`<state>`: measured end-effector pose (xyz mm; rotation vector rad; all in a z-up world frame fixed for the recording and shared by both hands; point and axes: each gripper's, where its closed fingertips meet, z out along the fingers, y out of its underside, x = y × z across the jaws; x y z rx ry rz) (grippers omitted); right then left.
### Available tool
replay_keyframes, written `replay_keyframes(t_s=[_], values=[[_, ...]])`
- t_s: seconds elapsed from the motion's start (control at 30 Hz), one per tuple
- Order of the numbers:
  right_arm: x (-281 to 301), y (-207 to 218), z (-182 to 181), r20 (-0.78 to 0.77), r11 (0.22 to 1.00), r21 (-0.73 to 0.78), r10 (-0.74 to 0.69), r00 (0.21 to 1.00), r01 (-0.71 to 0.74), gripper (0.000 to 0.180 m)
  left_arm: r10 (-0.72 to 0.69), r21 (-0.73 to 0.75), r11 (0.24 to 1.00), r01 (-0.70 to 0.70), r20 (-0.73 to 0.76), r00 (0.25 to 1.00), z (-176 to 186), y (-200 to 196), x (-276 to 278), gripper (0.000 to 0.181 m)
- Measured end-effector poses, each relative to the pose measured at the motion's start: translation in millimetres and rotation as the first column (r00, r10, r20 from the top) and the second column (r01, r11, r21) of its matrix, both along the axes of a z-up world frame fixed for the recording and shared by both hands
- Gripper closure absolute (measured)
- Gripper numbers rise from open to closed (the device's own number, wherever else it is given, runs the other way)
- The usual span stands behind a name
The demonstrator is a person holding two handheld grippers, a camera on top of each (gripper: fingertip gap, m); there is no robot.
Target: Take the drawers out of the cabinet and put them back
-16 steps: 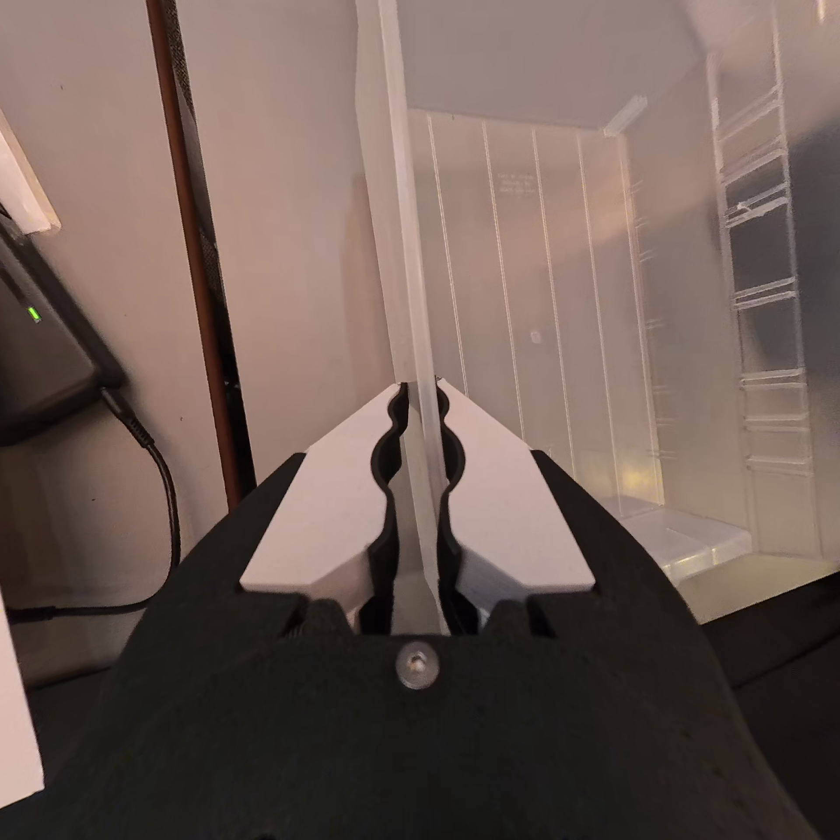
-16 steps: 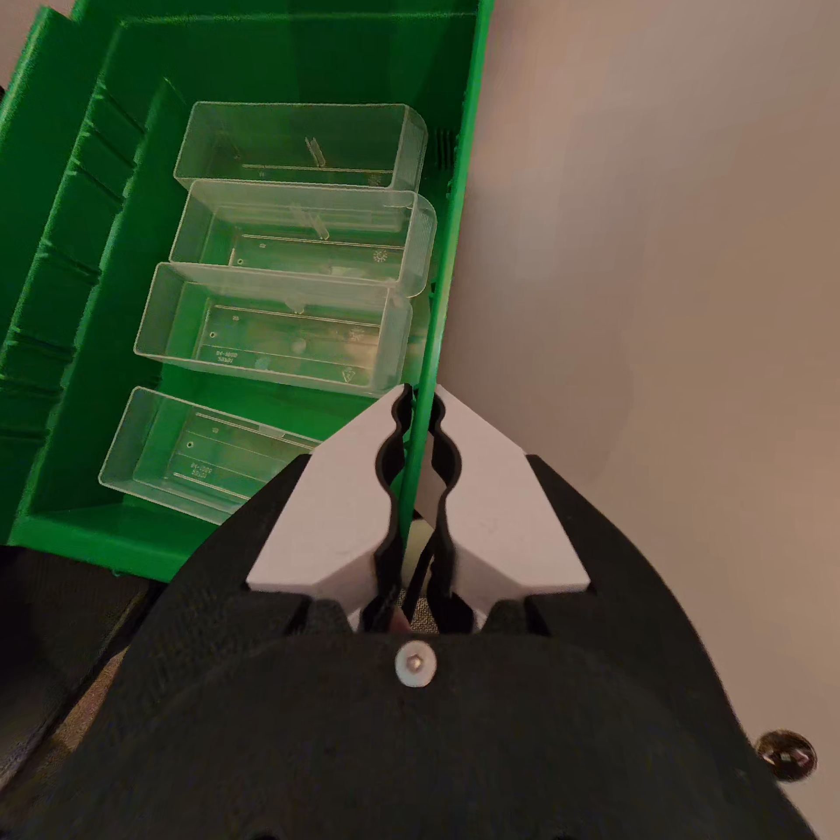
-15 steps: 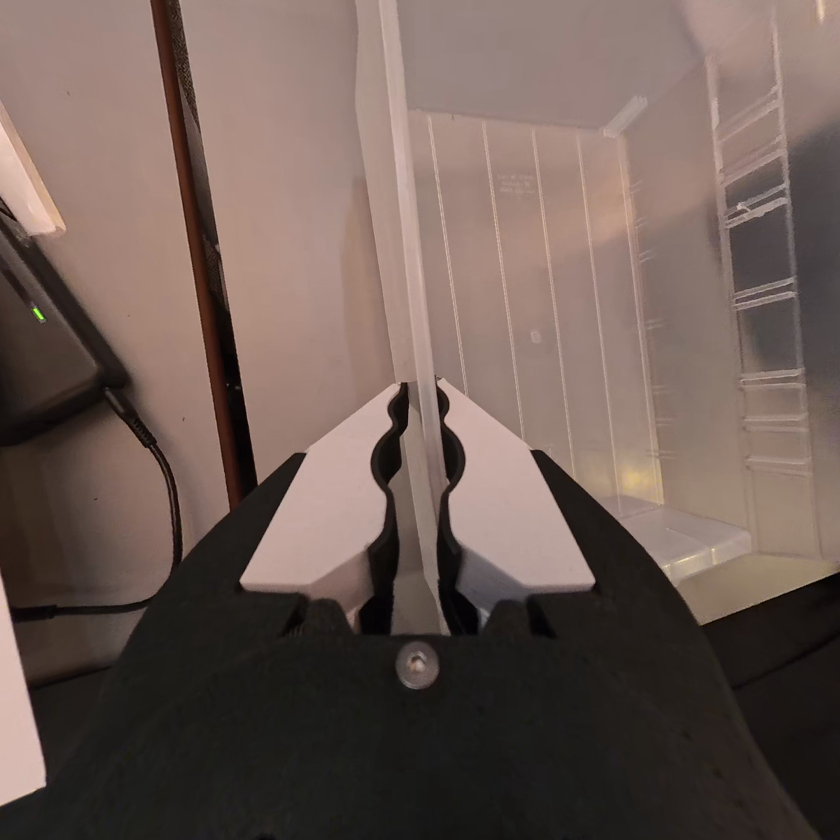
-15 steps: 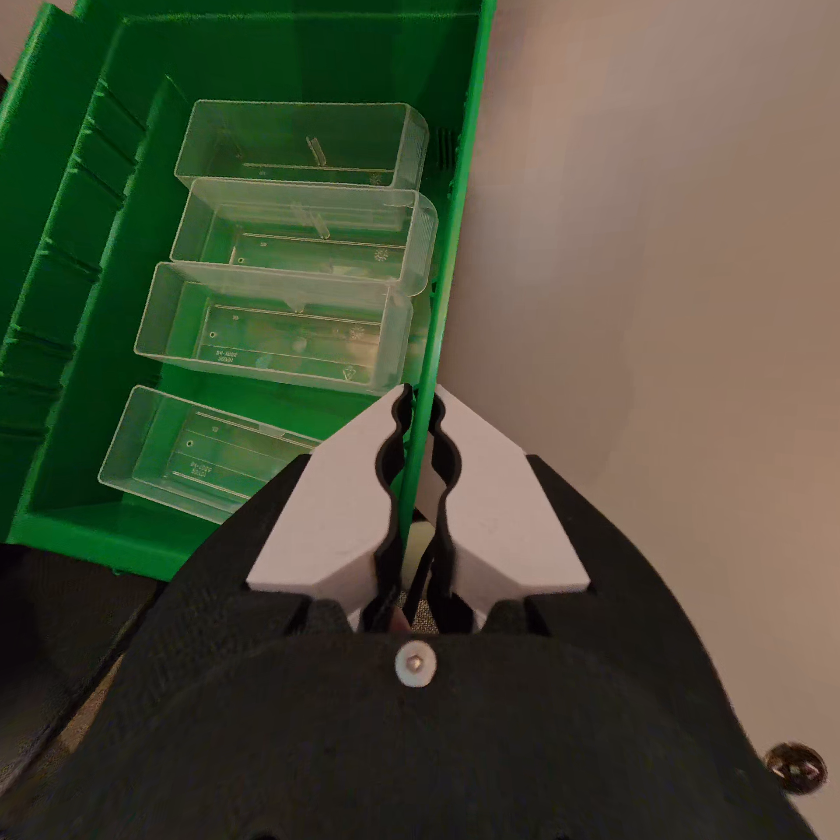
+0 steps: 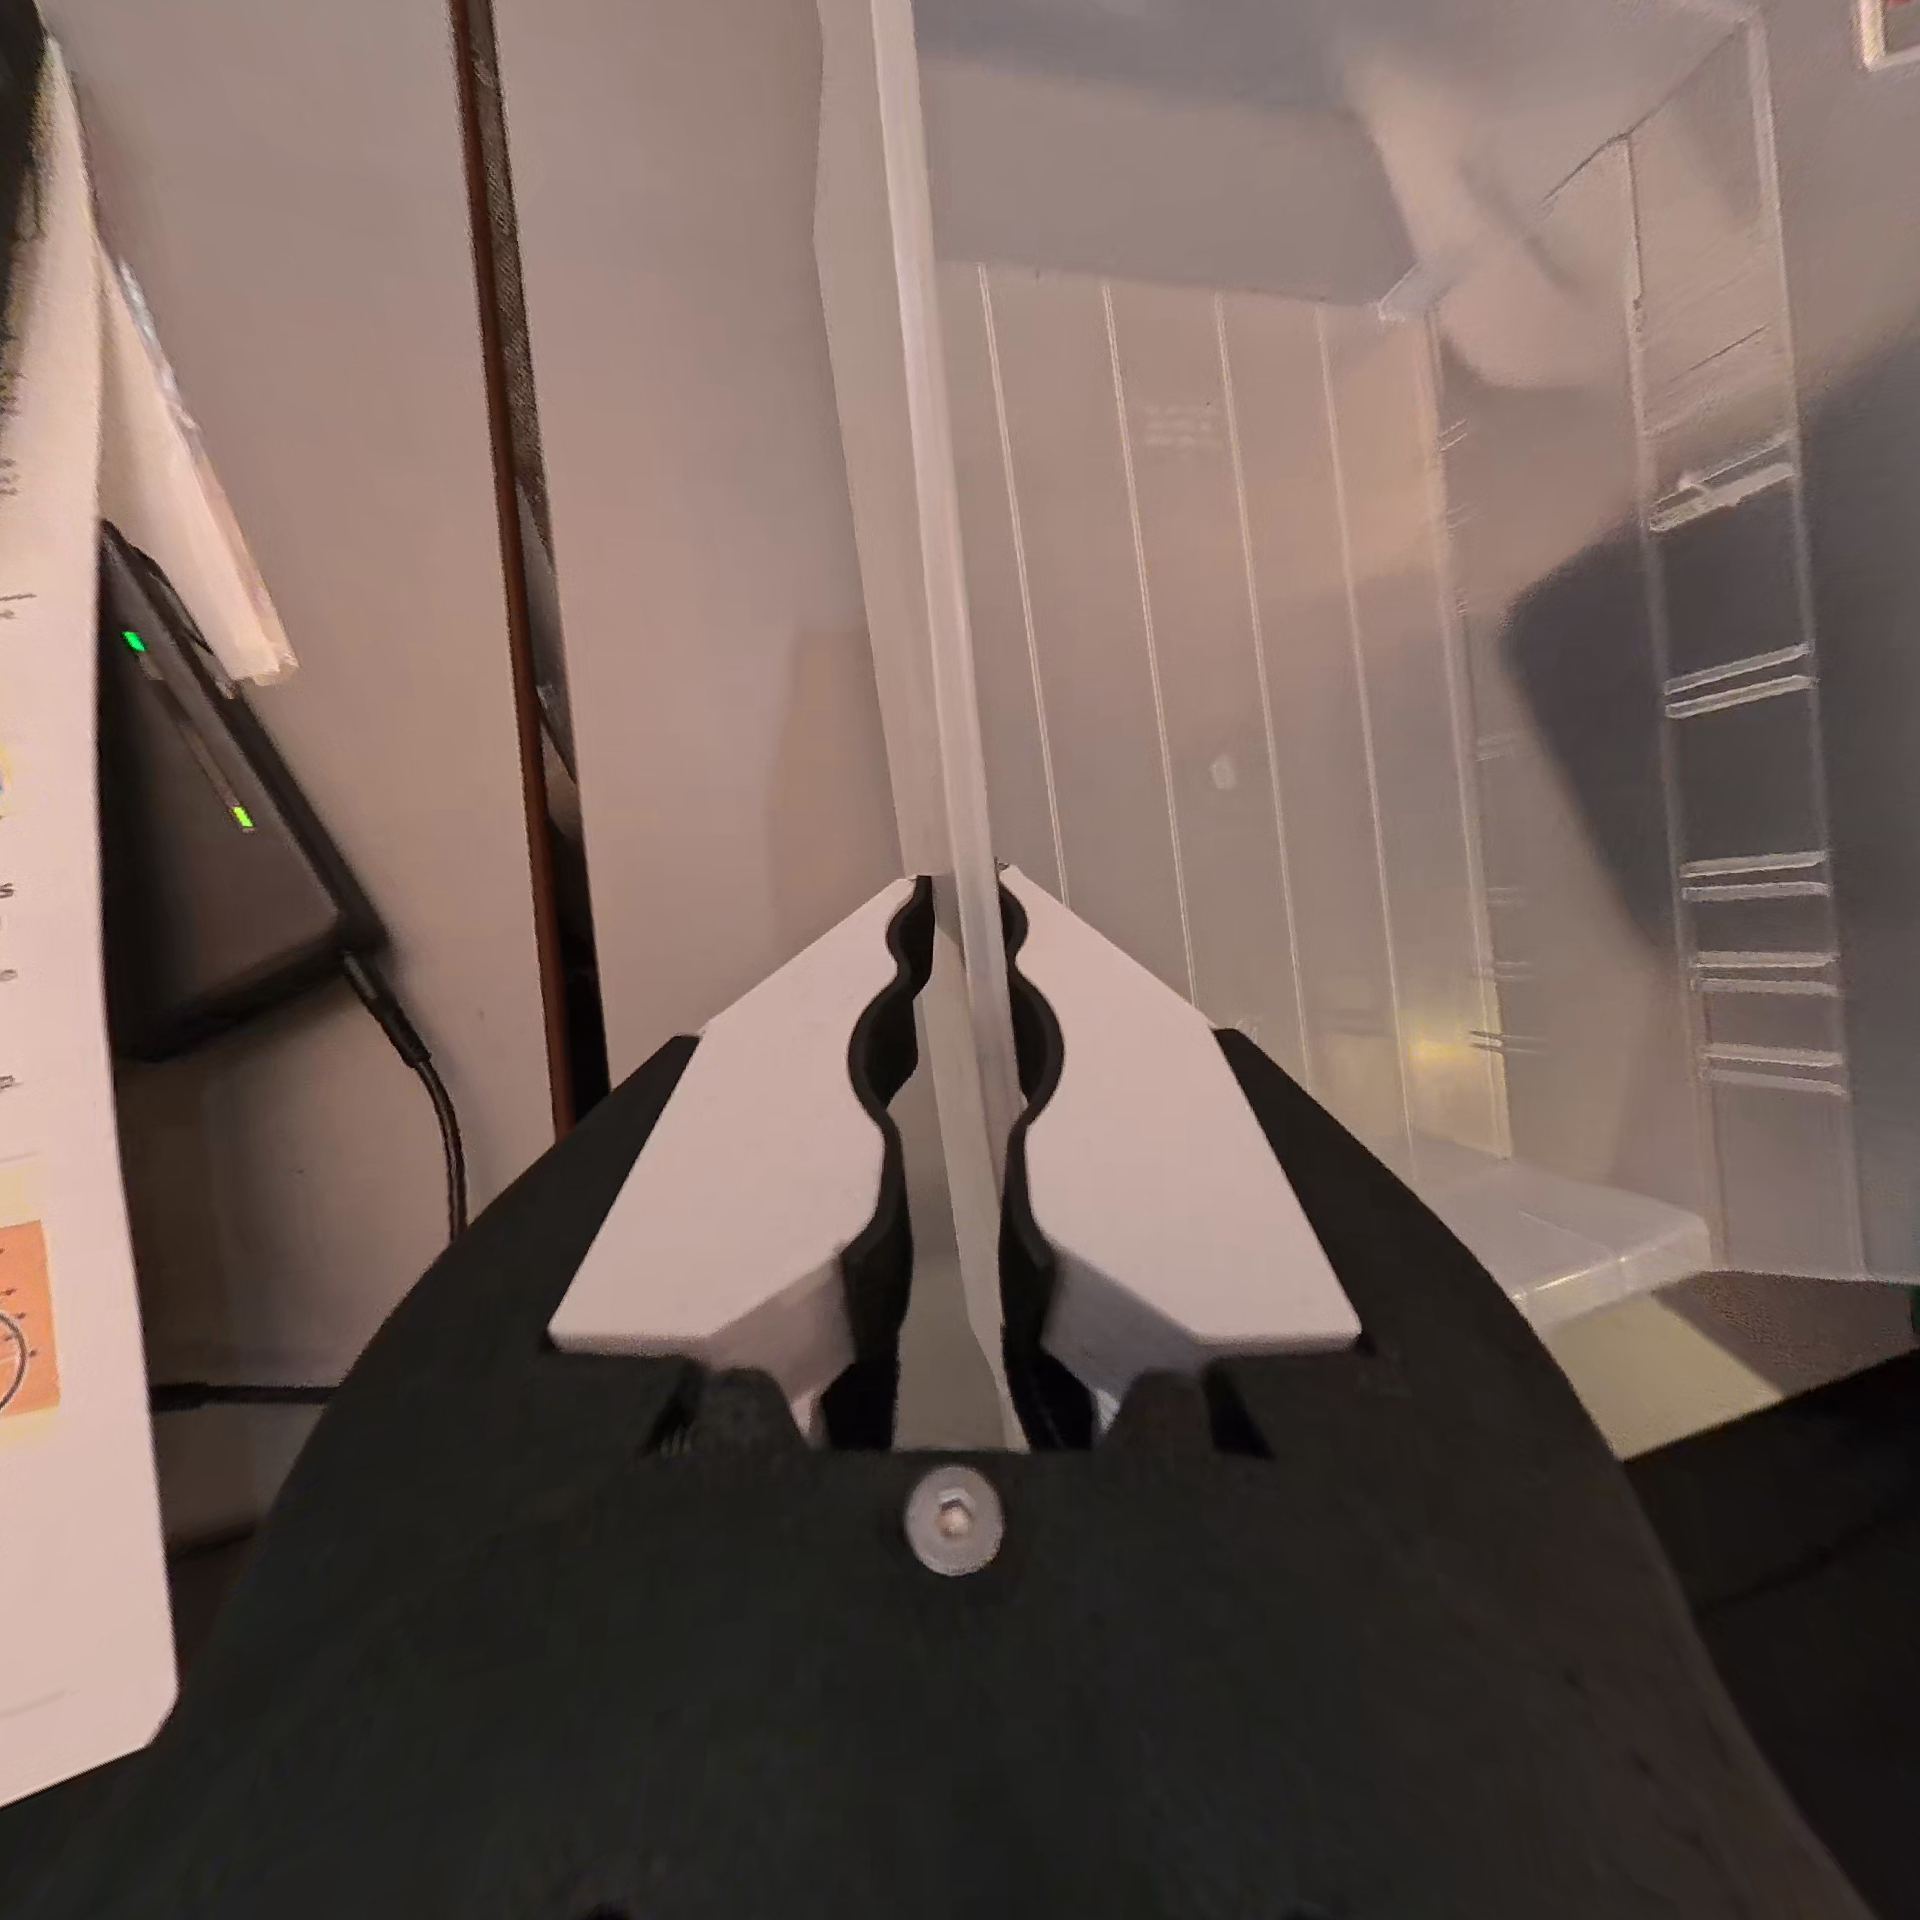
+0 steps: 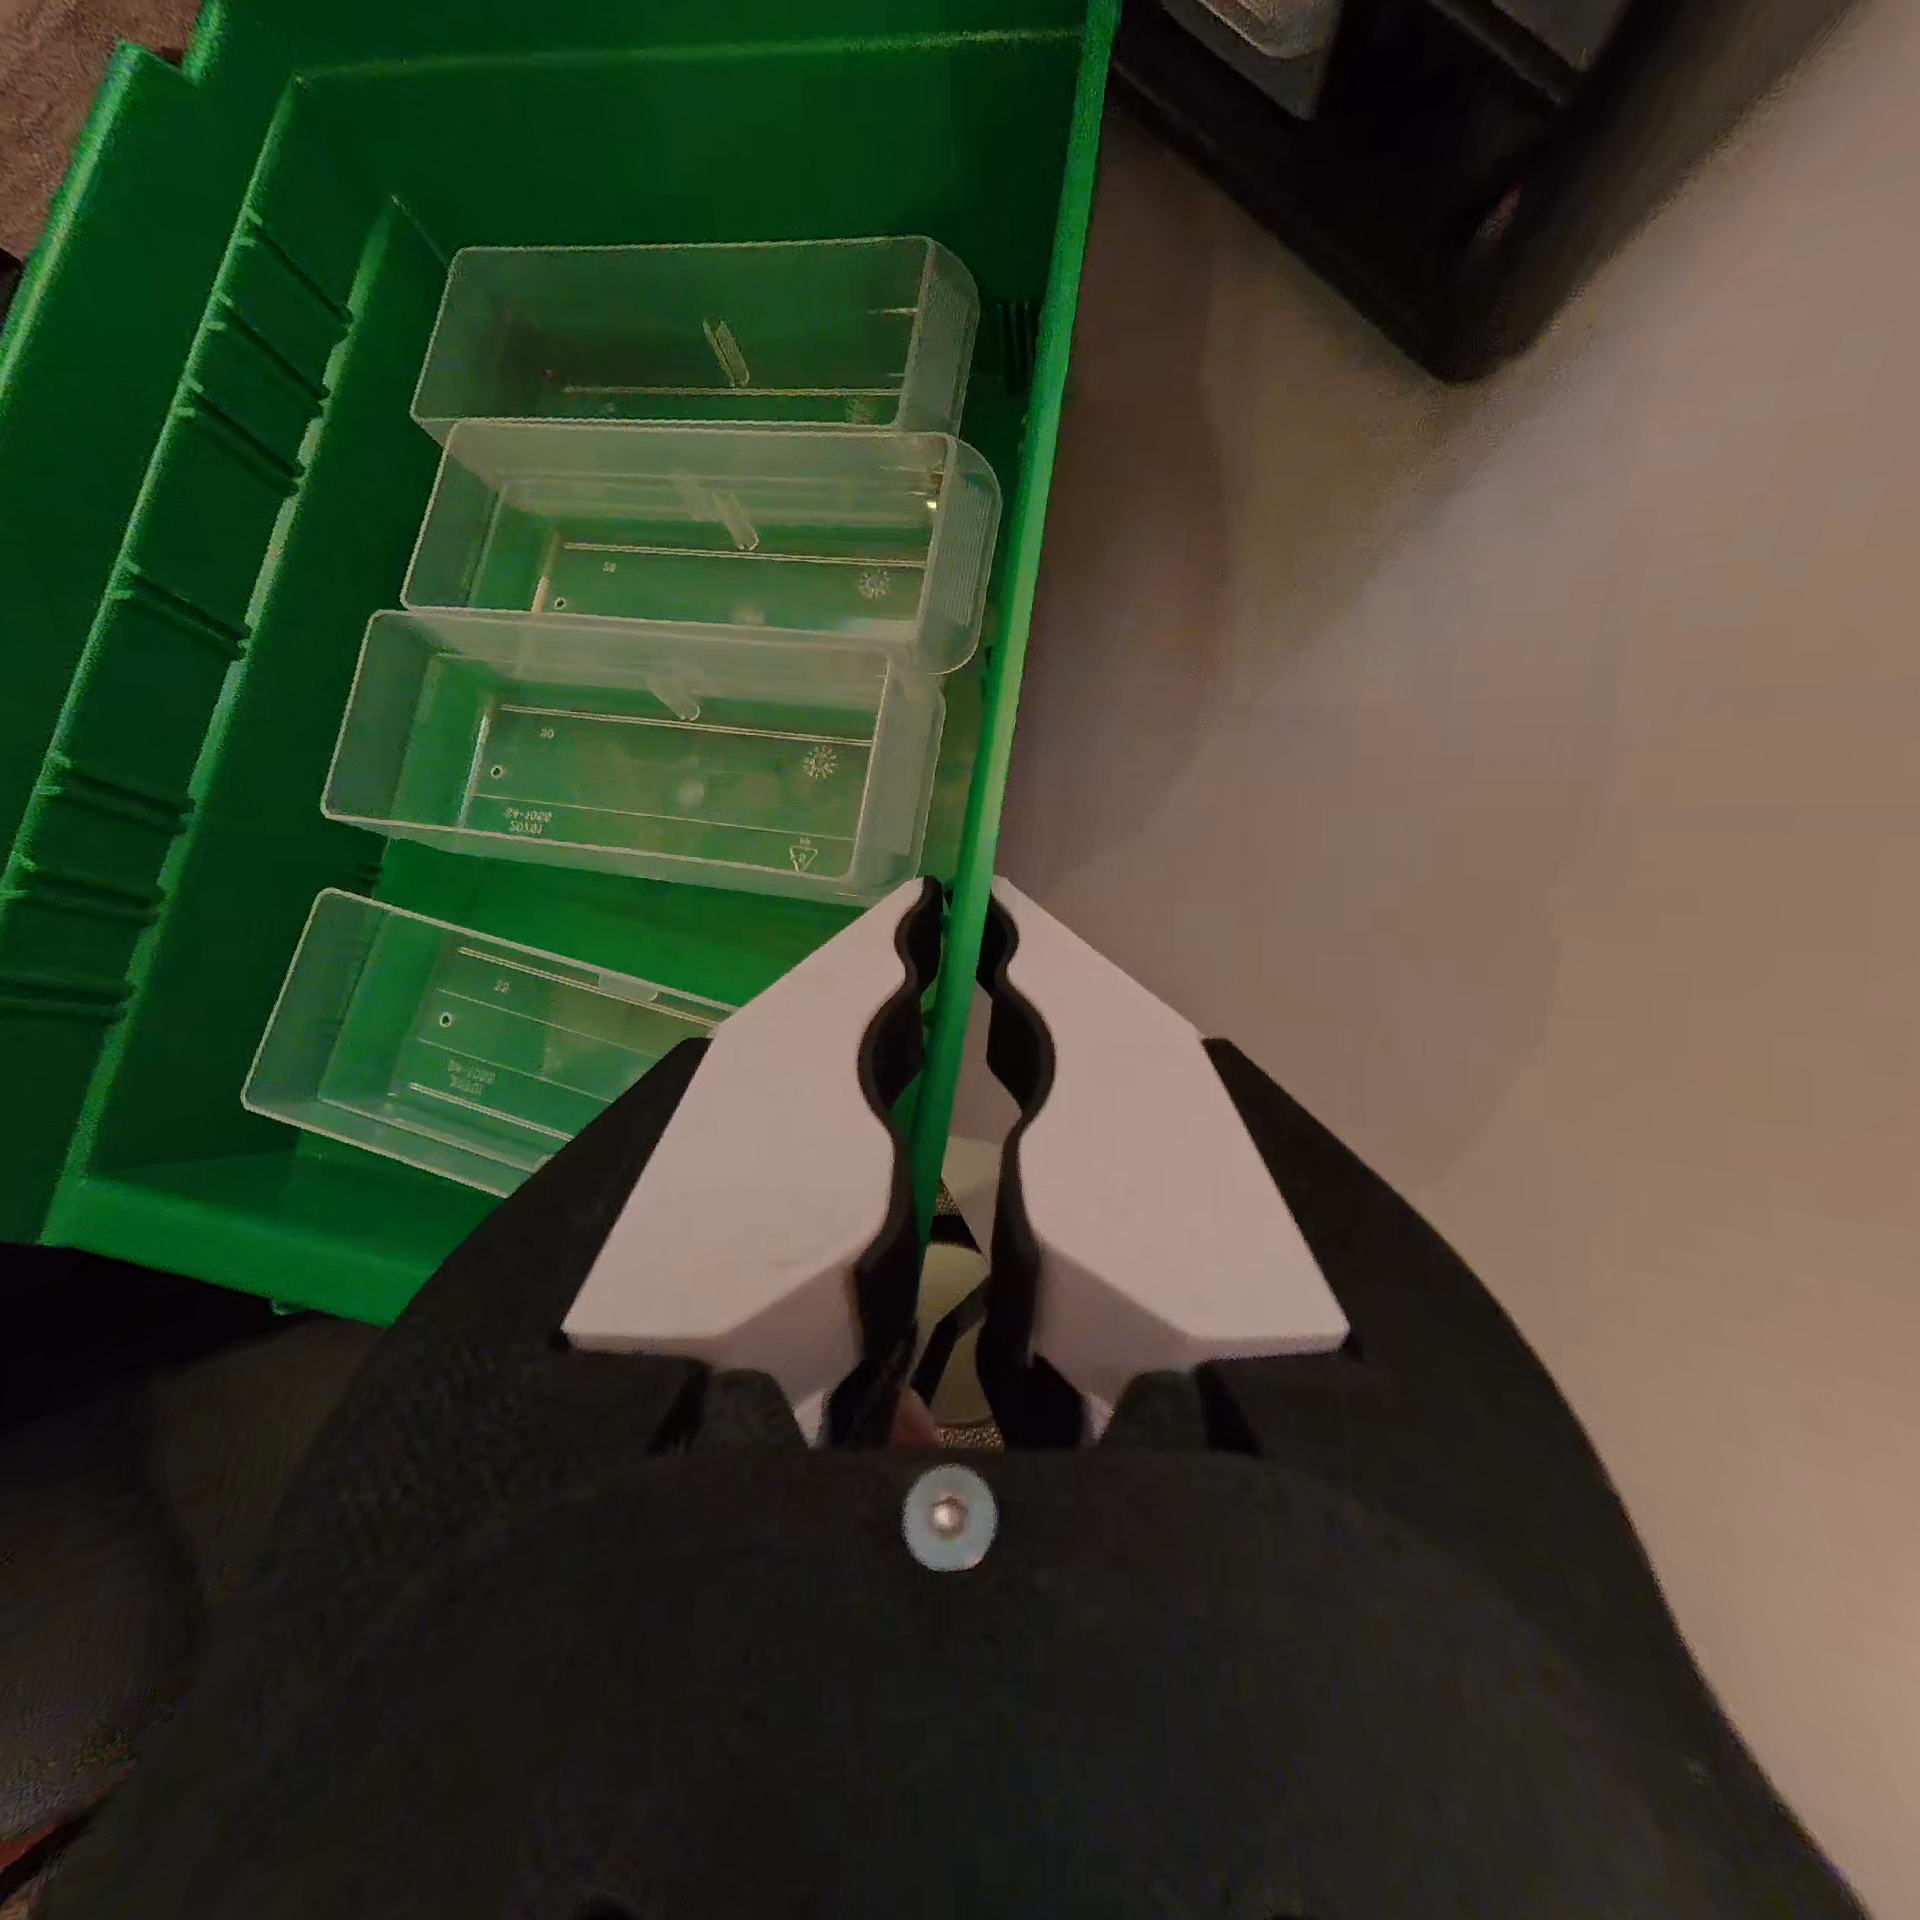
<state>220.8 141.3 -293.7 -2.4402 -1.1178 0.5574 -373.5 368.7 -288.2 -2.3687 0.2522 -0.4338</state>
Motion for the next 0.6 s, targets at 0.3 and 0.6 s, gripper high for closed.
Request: replay_keyframes(t_s=[0.3,0.6], values=[[-65,9,-4,-0.008,0.990,0.023,0.137,0.991,-0.137,0.177,0.056,0.088,0.994,-0.061,0.061,0.997,28,3,-10,0.174],[-120,21,-6,-0.008,0.966,0.034,0.256,0.967,-0.255,0.178,0.105,0.109,0.987,-0.115,0.096,0.990,36,1,-27,0.173]])
